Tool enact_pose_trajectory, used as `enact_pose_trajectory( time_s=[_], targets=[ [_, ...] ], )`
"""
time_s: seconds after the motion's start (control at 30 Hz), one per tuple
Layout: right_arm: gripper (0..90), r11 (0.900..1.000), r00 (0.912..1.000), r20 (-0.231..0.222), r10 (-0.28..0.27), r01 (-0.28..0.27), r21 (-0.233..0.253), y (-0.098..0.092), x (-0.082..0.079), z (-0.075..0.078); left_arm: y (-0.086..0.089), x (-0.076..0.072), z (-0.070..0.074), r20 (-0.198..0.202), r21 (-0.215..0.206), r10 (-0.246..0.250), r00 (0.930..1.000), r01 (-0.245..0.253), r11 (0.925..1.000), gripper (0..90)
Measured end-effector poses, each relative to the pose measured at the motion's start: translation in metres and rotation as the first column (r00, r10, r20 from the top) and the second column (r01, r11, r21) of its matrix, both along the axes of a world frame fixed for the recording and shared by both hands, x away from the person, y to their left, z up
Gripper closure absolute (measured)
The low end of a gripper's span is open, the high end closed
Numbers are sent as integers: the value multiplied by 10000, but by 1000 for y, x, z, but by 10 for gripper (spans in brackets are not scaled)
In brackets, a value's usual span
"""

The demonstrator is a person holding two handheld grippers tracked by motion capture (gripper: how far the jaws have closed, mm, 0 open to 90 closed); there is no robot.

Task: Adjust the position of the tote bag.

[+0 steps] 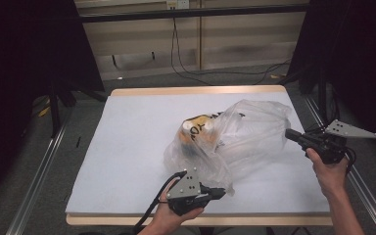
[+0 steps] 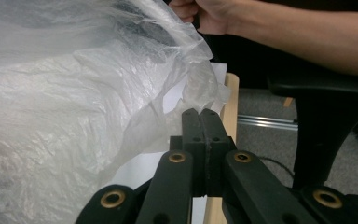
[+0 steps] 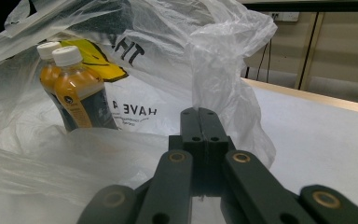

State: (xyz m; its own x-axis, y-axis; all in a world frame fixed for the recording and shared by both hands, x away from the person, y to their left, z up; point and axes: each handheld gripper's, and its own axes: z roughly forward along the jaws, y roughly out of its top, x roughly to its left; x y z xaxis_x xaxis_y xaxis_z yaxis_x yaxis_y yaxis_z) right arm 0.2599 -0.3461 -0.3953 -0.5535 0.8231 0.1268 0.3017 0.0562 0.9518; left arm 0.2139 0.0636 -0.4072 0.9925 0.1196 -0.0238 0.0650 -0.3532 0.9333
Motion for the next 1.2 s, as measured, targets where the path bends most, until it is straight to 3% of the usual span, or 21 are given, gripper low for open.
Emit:
enact_pose_trajectory(
  time_s=[0.07, 0.17, 0.3, 0.5, 0.57, 0.7, 0.87, 1.03, 1.07, 1.13, 1.17, 1.2],
  targets=[
    [900, 9999, 9999, -15, 115, -115, 46, 0, 0, 1, 2, 1, 2, 55, -3, -35, 10000, 35, 10000, 900],
    [900, 9998, 9998, 16, 205, -205, -7, 1, -1, 3, 8, 3, 6, -65, -367, -336, 9994, 334, 9988, 900],
    [900, 9993, 9992, 154, 356, -355, -78, 5, -2, 8, 17, 4, 14, 47, -577, -231, 9997, 233, 9981, 900],
    [900, 9989, 9983, 336, 473, -473, -6, 11, -6, 18, 43, 10, 30, 302, -849, 421, 9987, -394, 9956, 900],
    [900, 9984, 9970, 529, 567, -565, -48, 11, -6, 27, 56, 17, 42, 306, -1204, 806, 9963, -763, 9898, 900],
    [900, 9980, 9941, 883, 630, -637, 49, 12, -8, 39, 66, 22, 54, 463, -1509, 921, 9947, -842, 9850, 900],
    [900, 9968, 9918, 1008, 788, -800, 86, 16, -7, 43, 81, 27, 70, 698, -1815, 1259, 9896, -1115, 9770, 900],
    [900, 9953, 9893, 1126, 928, -952, 165, 20, -4, 50, 99, 33, 81, 765, -2314, 1888, 9790, -1667, 9585, 900],
    [900, 9952, 9888, 1164, 935, -961, 169, 21, -3, 53, 104, 34, 83, 805, -2235, 1978, 9769, -1757, 9587, 900],
    [900, 9948, 9874, 1248, 969, -1002, 204, 23, -2, 58, 112, 36, 85, 837, -2418, 2204, 9718, -1947, 9506, 900],
    [900, 9954, 9878, 1258, 921, -946, 138, 25, -1, 64, 122, 39, 88, 769, -2534, 2448, 9665, -2185, 9424, 900],
    [900, 9954, 9878, 1258, 921, -946, 138, 25, -1, 64, 122, 39, 88, 769, -2534, 2448, 9665, -2185, 9424, 900]
  ],
)
